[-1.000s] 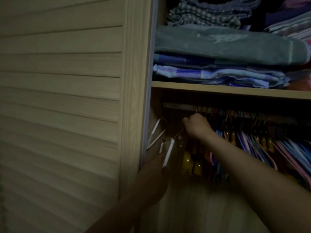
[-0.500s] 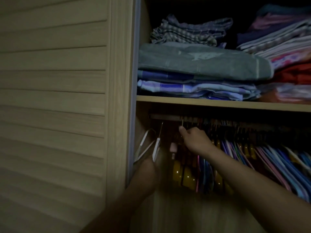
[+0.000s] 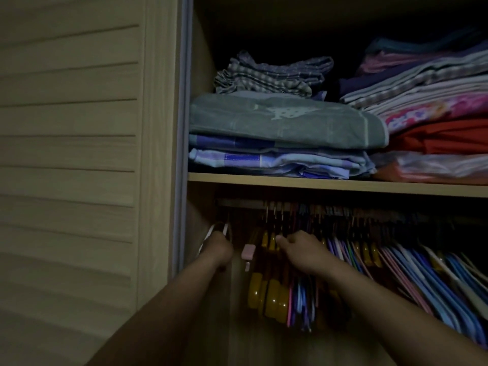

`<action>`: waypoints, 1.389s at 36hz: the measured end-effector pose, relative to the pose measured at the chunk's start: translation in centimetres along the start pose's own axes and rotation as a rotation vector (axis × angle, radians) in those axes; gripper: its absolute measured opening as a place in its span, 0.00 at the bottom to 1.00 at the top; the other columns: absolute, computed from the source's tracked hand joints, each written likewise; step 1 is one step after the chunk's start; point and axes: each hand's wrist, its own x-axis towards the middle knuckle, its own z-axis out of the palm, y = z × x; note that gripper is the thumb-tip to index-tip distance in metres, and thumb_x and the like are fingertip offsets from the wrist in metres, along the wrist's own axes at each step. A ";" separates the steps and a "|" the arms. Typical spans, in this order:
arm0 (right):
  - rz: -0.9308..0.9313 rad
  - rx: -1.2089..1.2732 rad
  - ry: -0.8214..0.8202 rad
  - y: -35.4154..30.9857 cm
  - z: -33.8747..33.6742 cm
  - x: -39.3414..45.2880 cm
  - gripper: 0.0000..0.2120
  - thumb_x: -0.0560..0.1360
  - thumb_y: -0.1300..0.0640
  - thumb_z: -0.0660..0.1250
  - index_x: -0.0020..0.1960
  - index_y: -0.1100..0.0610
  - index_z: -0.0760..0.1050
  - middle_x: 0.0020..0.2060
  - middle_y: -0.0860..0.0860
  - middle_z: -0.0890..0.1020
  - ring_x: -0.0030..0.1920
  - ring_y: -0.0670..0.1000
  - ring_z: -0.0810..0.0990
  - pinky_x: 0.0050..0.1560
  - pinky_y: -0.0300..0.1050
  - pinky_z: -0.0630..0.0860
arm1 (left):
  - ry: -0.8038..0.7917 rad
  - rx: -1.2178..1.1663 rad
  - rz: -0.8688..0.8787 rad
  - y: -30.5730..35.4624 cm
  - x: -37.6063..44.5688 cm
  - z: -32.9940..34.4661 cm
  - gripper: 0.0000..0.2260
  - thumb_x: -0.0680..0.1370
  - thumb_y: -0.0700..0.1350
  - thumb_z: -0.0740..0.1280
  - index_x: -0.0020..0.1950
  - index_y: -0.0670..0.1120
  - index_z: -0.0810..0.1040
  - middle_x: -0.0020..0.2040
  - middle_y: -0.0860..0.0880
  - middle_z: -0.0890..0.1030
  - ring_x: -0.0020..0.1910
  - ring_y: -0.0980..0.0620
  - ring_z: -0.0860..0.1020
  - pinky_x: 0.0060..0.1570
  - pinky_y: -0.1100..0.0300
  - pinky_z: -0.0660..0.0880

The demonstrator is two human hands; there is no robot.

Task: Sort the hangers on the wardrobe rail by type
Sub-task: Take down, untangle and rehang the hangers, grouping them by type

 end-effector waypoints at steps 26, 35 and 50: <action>-0.048 -0.063 0.209 2.3 -1.8 -6.9 0.19 0.82 0.49 0.60 0.34 0.53 0.73 0.27 0.48 0.75 0.28 0.44 0.72 0.29 0.43 0.64 | -0.105 -0.142 0.460 4.5 -11.8 0.7 0.14 0.83 0.41 0.60 0.53 0.59 0.79 0.51 0.57 0.81 0.47 0.54 0.81 0.45 0.57 0.79; 0.139 -0.208 0.472 12.3 -9.4 -15.1 0.10 0.80 0.50 0.62 0.42 0.52 0.77 0.36 0.48 0.82 0.39 0.50 0.80 0.39 0.47 0.75 | -0.328 -0.104 0.654 10.7 -17.9 7.9 0.10 0.82 0.43 0.63 0.53 0.55 0.82 0.42 0.61 0.80 0.35 0.69 0.76 0.32 0.71 0.71; 0.439 0.067 0.463 28.4 -19.3 -17.1 0.13 0.82 0.55 0.61 0.63 0.56 0.78 0.59 0.55 0.81 0.62 0.56 0.77 0.59 0.47 0.73 | -0.375 -0.019 0.576 20.4 -21.7 18.5 0.08 0.83 0.46 0.63 0.56 0.55 0.81 0.50 0.56 0.82 0.47 0.61 0.79 0.52 0.58 0.79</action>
